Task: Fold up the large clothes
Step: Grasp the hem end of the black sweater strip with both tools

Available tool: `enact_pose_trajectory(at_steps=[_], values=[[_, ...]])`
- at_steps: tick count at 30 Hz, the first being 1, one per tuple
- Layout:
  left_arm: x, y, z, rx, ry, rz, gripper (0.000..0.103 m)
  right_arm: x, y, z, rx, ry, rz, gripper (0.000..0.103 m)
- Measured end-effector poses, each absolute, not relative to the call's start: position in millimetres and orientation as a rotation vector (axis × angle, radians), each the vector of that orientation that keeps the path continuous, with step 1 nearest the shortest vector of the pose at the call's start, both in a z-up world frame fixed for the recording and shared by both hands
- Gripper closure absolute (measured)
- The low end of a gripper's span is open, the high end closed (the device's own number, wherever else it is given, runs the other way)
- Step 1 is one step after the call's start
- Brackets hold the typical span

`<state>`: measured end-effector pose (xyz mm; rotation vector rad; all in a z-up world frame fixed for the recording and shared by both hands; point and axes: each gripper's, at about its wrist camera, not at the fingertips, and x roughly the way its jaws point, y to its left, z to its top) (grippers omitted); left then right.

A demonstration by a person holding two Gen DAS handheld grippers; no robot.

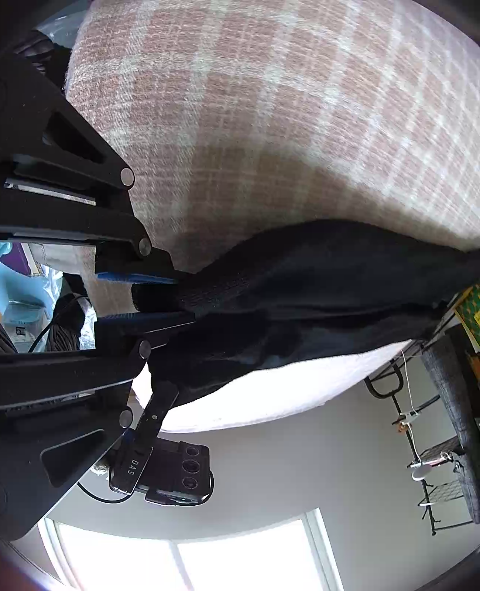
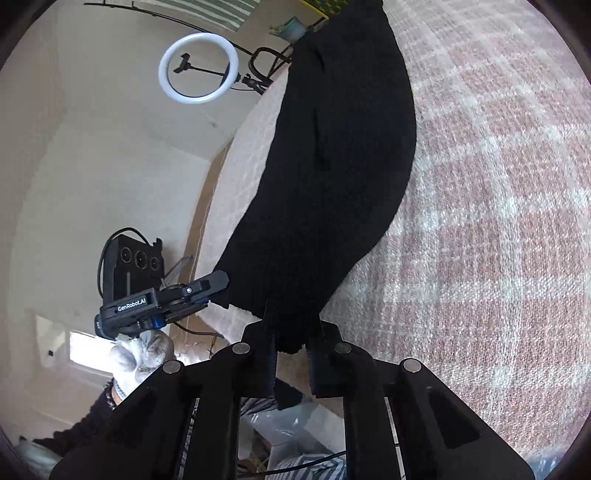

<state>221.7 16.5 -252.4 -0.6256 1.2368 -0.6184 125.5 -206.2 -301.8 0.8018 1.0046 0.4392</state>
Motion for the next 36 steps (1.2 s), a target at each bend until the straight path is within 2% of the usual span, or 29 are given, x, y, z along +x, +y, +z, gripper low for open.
enact_pose_trajectory(at_steps=[9,18,28,36], values=[[262.6,10.1,-205.4,-0.606,1.159,-0.622,0.092,167.4,-221.5,-255.0,0.781,0.914,0.402,0.092],[336.9,-13.2,-183.8,-0.546,1.112,-0.595,0.092,228.5,-227.7,-227.2,0.668,0.898,0.349,0.092],[414.8,-14.0,-218.1,-0.554,1.097,-0.544,0.092,293.4,-260.9,-232.9,0.621,0.888,0.319,0.092],[461.7,-14.6,-262.0,-0.555,1.132,-0.514,0.092,346.8,-274.3,-268.0,0.638,0.933,0.296,0.092]])
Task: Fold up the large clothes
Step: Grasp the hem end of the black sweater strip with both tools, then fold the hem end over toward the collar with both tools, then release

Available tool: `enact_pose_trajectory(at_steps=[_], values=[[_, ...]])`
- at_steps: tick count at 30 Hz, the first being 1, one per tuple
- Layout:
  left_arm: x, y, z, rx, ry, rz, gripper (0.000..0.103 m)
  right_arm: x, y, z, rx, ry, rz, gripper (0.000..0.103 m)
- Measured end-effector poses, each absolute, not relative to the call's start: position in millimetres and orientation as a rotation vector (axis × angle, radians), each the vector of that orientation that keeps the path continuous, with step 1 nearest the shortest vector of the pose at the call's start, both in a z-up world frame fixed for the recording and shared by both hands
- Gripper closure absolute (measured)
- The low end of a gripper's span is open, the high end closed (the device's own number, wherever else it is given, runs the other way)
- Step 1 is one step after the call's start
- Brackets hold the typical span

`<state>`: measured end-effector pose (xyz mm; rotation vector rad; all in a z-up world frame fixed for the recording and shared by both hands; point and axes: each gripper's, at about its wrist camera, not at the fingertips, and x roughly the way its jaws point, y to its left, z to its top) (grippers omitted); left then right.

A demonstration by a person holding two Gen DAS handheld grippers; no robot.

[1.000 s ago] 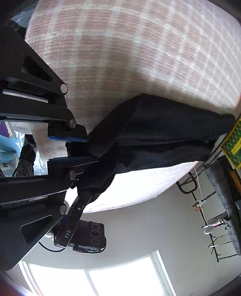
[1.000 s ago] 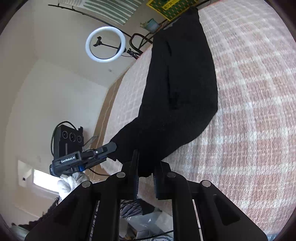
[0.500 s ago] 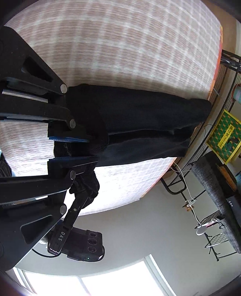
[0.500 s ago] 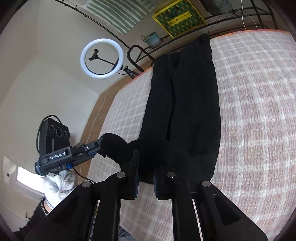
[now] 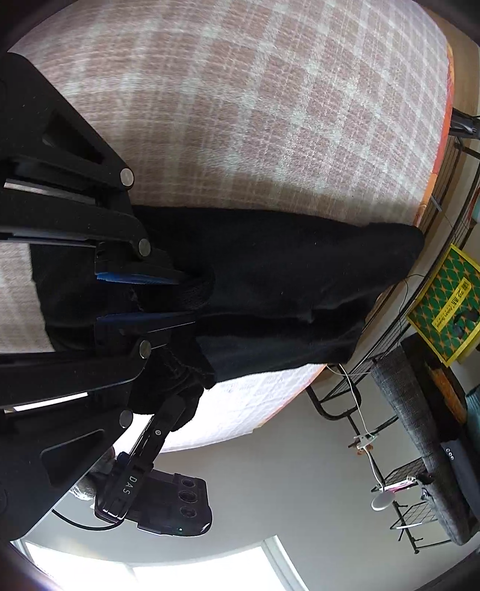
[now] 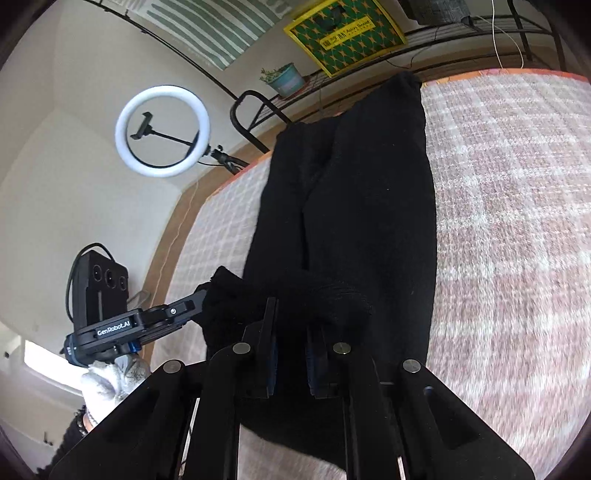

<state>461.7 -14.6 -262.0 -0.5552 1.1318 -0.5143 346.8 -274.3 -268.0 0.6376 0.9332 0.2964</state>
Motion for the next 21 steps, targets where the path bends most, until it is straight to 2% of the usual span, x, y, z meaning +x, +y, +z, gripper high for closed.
enact_pose_trajectory(at_steps=[5,8,9,10,12,14,17,21], values=[[474.7,-20.0,-273.1,-0.535,1.139,-0.530,0.092,358.0,-281.9,-289.1,0.675,0.954,0.287,0.092],[480.7,-21.0,-269.0,-0.518,1.136,-0.544,0.081,358.7,-290.9,-294.3,0.724,0.952,0.297,0.090],[481.5,-19.5,-264.0,-0.501,1.118,-0.534,0.069,358.5,-293.9,-293.5,0.741,0.951,0.306,0.083],[481.0,-15.8,-257.4,-0.483,1.090,-0.512,0.051,358.1,-297.5,-291.8,0.759,0.947,0.316,0.075],[476.0,-2.8,-245.6,-0.486,1.022,-0.490,0.042,351.1,-307.9,-281.9,0.789,0.902,0.332,0.064],[470.1,8.3,-240.3,-0.469,0.998,-0.490,0.042,340.8,-317.7,-269.3,0.796,0.852,0.347,0.058],[457.6,18.2,-243.8,-0.414,0.982,-0.481,0.042,320.0,-330.9,-254.5,0.747,0.802,0.316,0.058],[442.4,14.4,-257.2,-0.347,0.981,-0.503,0.042,299.0,-332.4,-261.1,0.671,0.842,0.274,0.061]])
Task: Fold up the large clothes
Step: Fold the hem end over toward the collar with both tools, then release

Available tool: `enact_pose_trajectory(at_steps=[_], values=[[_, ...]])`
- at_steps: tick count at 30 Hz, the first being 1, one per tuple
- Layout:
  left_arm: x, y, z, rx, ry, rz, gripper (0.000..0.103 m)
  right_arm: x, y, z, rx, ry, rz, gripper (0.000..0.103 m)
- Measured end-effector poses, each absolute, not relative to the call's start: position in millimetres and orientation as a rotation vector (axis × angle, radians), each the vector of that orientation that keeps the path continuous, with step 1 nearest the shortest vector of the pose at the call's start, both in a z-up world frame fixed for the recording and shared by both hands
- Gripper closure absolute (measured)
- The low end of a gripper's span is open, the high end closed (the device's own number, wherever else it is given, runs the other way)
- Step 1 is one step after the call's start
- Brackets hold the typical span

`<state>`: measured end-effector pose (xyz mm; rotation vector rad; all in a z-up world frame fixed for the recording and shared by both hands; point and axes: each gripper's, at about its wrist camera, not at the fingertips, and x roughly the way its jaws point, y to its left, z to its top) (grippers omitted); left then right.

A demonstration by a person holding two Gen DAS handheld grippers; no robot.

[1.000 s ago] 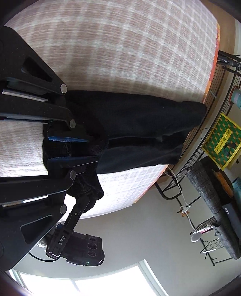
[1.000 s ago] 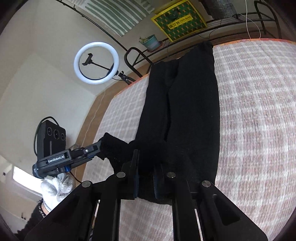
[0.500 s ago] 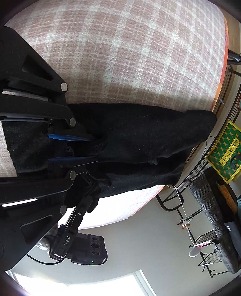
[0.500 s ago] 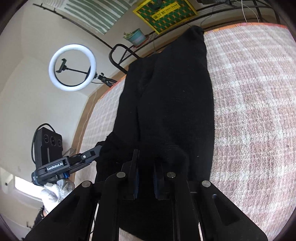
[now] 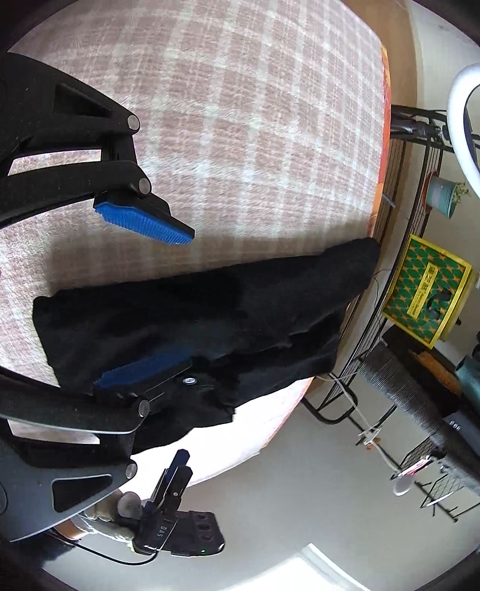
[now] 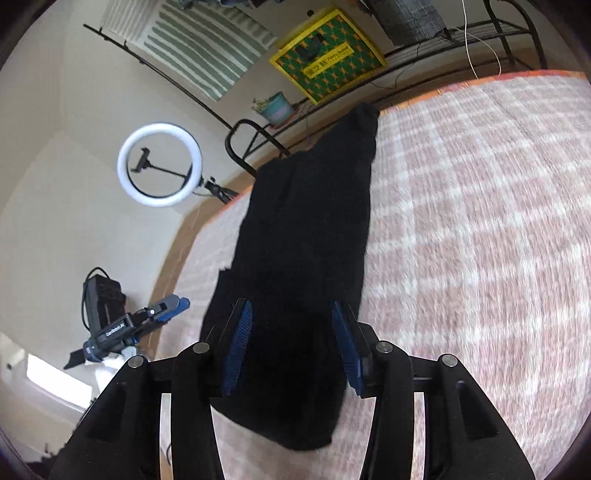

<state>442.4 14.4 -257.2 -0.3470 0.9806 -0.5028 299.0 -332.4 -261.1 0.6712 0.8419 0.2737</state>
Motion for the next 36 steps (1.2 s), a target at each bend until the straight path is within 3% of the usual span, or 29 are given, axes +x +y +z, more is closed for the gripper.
enact_pose_trajectory(at_steps=[6,8,9,10,14,17,20,23,25,28,35,36], values=[[440.4,-1.2,-273.8,-0.362,1.035,-0.562,0.042,291.8,-309.5,-279.7,0.592,0.918,0.297,0.061],[442.9,-5.9,-276.4,-0.365,1.048,-0.567,0.063,293.7,-302.2,-282.9,0.576,0.927,0.303,0.070],[445.3,-10.0,-277.9,-0.341,1.064,-0.552,0.090,295.4,-299.7,-283.2,0.565,0.931,0.305,0.088],[445.7,-11.9,-277.3,-0.332,1.068,-0.549,0.095,296.9,-296.2,-283.4,0.553,0.936,0.307,0.095],[438.1,-17.2,-266.9,-0.275,0.982,-0.528,0.097,288.3,-286.4,-267.0,0.446,0.884,0.267,0.096],[443.1,-23.5,-284.6,-0.209,1.017,-0.484,0.097,282.0,-291.7,-274.5,0.420,0.886,0.189,0.096],[439.6,-19.6,-280.0,-0.202,0.986,-0.463,0.095,289.2,-287.1,-293.5,0.420,0.929,0.178,0.096],[430.4,-12.7,-269.0,-0.202,0.955,-0.463,0.072,289.2,-286.4,-287.8,0.424,0.928,0.170,0.094],[420.8,-8.2,-257.3,-0.169,0.910,-0.461,0.052,286.1,-284.2,-277.1,0.408,0.921,0.171,0.092],[402.7,-8.1,-238.5,-0.103,0.846,-0.441,0.038,266.7,-279.9,-254.1,0.367,0.858,0.157,0.092],[389.8,-4.7,-187.5,-0.011,0.785,-0.375,0.034,234.5,-269.1,-207.0,0.240,0.742,0.071,0.088],[393.0,-2.4,-180.6,-0.022,0.788,-0.379,0.034,234.2,-269.7,-201.4,0.231,0.734,0.071,0.083]])
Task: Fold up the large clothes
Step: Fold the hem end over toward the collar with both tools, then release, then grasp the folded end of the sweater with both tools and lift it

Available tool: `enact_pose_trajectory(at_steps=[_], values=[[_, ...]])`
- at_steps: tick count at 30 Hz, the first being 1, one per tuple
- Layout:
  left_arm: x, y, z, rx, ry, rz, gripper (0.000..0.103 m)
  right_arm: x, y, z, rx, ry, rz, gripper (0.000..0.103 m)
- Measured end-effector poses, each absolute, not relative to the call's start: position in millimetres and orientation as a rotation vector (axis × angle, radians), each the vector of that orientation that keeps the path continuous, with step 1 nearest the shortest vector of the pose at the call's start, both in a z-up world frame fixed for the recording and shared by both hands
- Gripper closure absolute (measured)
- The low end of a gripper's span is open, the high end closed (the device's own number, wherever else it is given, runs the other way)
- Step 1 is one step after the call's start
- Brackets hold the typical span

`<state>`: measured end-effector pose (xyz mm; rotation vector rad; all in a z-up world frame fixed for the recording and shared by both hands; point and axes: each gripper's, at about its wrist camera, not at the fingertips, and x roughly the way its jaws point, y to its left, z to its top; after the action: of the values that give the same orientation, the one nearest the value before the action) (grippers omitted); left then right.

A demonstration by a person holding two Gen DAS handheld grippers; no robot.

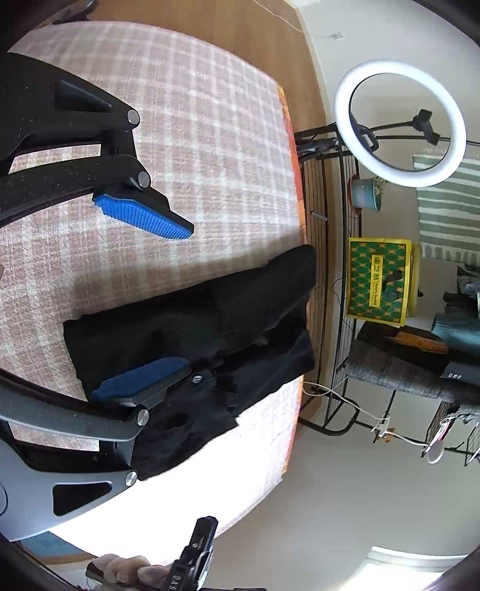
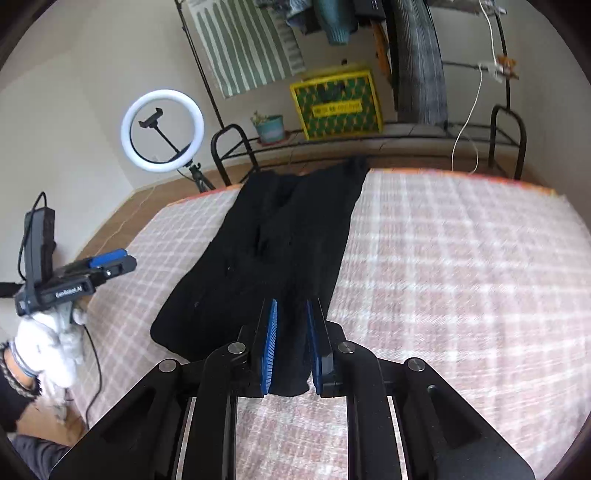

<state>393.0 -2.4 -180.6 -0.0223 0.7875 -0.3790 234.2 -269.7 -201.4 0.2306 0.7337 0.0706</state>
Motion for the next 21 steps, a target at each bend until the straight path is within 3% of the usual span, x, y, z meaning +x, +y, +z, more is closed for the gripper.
enact_pose_trajectory(at_steps=[3,7,14,21], values=[[407.2,2.0,-161.1,-0.042,0.795,-0.389,0.035,230.8,-274.6,-180.6,0.197,0.717,0.103,0.050],[430.3,8.5,-130.5,-0.095,0.786,-0.406,0.040,238.1,-281.8,-150.7,0.164,0.708,0.112,0.048],[482.1,6.4,-79.1,-0.144,0.793,-0.473,0.040,264.6,-313.1,-100.5,0.276,0.712,0.157,0.048],[560.8,3.6,-83.3,-0.247,0.817,-0.450,0.040,328.8,-334.6,-81.4,0.295,0.708,0.158,0.049]])
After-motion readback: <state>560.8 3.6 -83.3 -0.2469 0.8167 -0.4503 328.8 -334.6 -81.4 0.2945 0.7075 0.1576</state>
